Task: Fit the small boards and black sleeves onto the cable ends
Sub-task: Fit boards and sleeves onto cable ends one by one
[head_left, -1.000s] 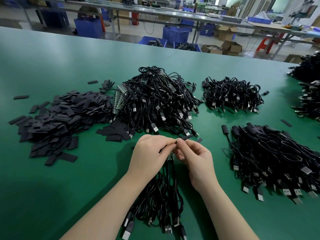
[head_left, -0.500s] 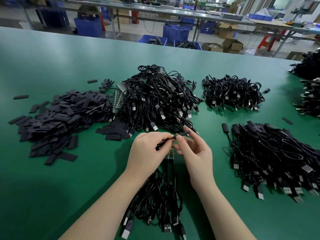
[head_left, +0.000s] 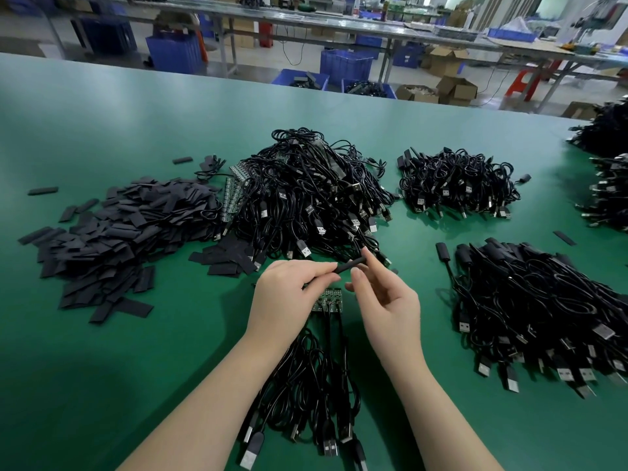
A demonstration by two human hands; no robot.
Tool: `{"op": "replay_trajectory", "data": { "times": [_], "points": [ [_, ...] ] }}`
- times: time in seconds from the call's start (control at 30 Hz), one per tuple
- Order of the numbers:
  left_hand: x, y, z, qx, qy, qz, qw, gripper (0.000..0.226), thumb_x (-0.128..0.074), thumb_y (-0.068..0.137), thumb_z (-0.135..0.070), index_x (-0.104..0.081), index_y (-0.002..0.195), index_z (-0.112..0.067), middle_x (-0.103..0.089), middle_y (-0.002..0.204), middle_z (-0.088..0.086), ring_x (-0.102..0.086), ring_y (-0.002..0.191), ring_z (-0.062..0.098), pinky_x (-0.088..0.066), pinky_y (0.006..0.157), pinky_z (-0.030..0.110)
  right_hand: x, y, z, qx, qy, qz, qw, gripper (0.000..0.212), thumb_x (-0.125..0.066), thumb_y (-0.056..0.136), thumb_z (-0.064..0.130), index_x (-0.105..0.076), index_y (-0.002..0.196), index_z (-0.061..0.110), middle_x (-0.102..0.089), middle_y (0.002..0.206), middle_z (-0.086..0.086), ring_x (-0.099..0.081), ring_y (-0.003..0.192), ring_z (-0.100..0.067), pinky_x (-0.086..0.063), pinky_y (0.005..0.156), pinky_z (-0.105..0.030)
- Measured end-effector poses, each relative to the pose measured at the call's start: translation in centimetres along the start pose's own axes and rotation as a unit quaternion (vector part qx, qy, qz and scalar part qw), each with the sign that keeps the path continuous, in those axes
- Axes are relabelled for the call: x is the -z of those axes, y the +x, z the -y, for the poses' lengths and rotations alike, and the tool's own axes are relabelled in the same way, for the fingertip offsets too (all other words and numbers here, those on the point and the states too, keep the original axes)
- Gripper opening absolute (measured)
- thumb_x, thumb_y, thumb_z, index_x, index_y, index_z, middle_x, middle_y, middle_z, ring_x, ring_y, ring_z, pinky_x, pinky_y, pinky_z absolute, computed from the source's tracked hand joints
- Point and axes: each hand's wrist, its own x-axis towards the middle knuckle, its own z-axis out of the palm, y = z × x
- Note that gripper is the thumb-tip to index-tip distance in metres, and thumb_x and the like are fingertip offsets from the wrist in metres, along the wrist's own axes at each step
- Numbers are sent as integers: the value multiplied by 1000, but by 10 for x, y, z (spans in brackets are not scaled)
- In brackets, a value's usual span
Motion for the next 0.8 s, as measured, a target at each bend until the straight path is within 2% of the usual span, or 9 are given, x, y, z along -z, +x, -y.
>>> {"op": "replay_trajectory", "data": {
  "times": [0.17,0.27,0.4,0.5,0.57,0.67,0.73,0.77,0.8],
  "points": [
    [1,1,2,6,-5,8,1000,16,-79,79,-16,-79,94,-20,-75,90,-11,-63,93,1,-53,85,34,2,0,-1,-21,-16,25,999,42,-67,94,16,-59,126,42,-75,96,18,-71,91,-5,-50,77,-11],
    [1,2,3,24,-14,24,999,16,-78,81,-17,-79,96,-22,-75,90,-12,-64,92,-2,-51,82,22,0,-1,1,-9,-30,17,999,48,-66,94,15,-55,120,52,-73,98,23,-71,85,-6,-49,73,-9],
    [1,1,4,31,-4,33,999,16,-78,81,-19,-79,96,-23,-75,89,-12,-64,90,1,-52,81,25,2,1,-2,-24,-28,23,999,43,-65,94,16,-59,119,51,-74,93,19,-71,85,-14,-49,71,-12],
    [2,1,4,36,-8,28,999,14,-78,81,-19,-79,94,-23,-75,88,-13,-65,88,0,-53,81,26,2,1,-7,-38,-28,23,999,42,-60,97,13,-60,133,36,-71,93,27,-68,84,-27,-48,65,-16],
    [1,1,3,35,-7,30,999,15,-78,80,-18,-79,95,-23,-75,89,-12,-65,88,1,-53,83,30,-1,0,-6,-41,-25,40,998,48,-57,98,9,-52,141,29,-70,102,31,-71,85,-16,-50,70,-13],
    [1,0,1,36,-4,33,999,16,-78,80,-18,-79,95,-23,-75,89,-12,-65,89,1,-54,84,33,-3,-3,-4,-15,-33,39,999,53,-53,99,7,-45,142,37,-64,123,26,-68,82,-3,-47,68,-10],
    [1,0,2,32,-3,34,999,16,-78,80,-18,-79,96,-22,-75,90,-11,-64,90,2,-54,85,36,-1,-5,-2,-4,-37,45,998,53,-51,100,10,-44,137,49,-70,114,15,-53,58,-1,-40,56,-12],
    [0,0,2,33,-3,36,999,16,-78,80,-18,-79,96,-22,-75,90,-11,-64,91,2,-54,85,36,0,-4,-1,-12,-37,49,998,53,-50,101,11,-45,132,53,-72,107,3,-45,53,-1,-37,52,-14],
    [0,0,2,36,-3,38,999,16,-78,80,-18,-79,96,-23,-75,90,-11,-64,91,2,-54,85,35,1,-4,0,-19,-38,49,998,53,-51,101,11,-46,130,55,-71,107,-6,-45,55,-2,-36,52,-14]
  ]
}}
